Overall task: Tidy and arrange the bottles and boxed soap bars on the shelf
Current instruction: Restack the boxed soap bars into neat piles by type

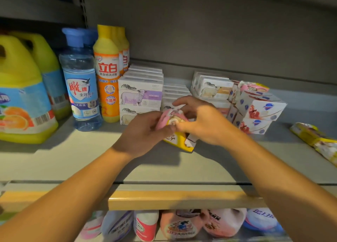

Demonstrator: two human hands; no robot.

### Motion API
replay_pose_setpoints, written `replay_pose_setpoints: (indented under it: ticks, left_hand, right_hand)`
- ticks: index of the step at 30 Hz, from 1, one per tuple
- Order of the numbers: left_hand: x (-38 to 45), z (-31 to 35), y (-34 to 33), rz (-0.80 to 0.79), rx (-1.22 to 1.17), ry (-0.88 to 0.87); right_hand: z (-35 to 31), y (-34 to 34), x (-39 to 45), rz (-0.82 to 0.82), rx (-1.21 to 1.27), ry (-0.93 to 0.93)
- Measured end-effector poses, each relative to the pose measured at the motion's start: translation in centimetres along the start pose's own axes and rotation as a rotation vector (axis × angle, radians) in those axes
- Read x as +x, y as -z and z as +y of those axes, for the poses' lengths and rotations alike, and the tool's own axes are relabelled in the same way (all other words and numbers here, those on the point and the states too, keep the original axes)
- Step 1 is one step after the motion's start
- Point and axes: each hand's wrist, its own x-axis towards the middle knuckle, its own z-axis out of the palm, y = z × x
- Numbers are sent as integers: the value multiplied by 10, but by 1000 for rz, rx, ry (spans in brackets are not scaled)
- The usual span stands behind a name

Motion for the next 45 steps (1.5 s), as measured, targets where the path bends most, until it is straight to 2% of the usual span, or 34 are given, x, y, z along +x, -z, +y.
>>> replay_pose_setpoints:
  ticks: [3, 6, 9, 12, 14, 19, 26, 33, 36, 40, 43, 45]
  left_hand:
    - [1, -3, 2, 7, -95, 49]
    - [2, -7, 3, 98, -393, 128]
    - [4, -12, 6, 83, -643, 147]
    - [5, -14, 7, 22, -738, 85]
    - [5, -14, 5, 11, -694, 53]
    - [5, -13, 3, 81, -334, -66]
    - [2, -10, 7, 131, -180, -204]
    - [3, -11, 6, 151, -166, -229]
    - [3, -12, 5, 144, -205, -143]
    - [5, -18, 5, 111, -299, 106]
    - [6, -19, 8, 114, -326, 180]
    - [6, -20, 9, 144, -333, 217]
  right_hand:
    - [7, -16, -3, 100, 144, 28]
    - [20, -27, -16, 223, 232, 11]
    - [29, -37, -26, 237, 432, -71]
    - [33, -40, -24, 213, 633, -59]
    - [35, -39, -22, 249, 614, -16]
    - [39, -35, -25, 441, 537, 33]
    - [35, -33, -29, 548, 268, 213]
    - [38, -34, -27, 527, 303, 199]
    - [41, -35, -26, 478, 386, 94]
    - [47, -38, -21, 325, 473, -53]
    - [50, -40, -20, 345, 425, -134]
    - [47, -39, -22, 391, 321, -65]
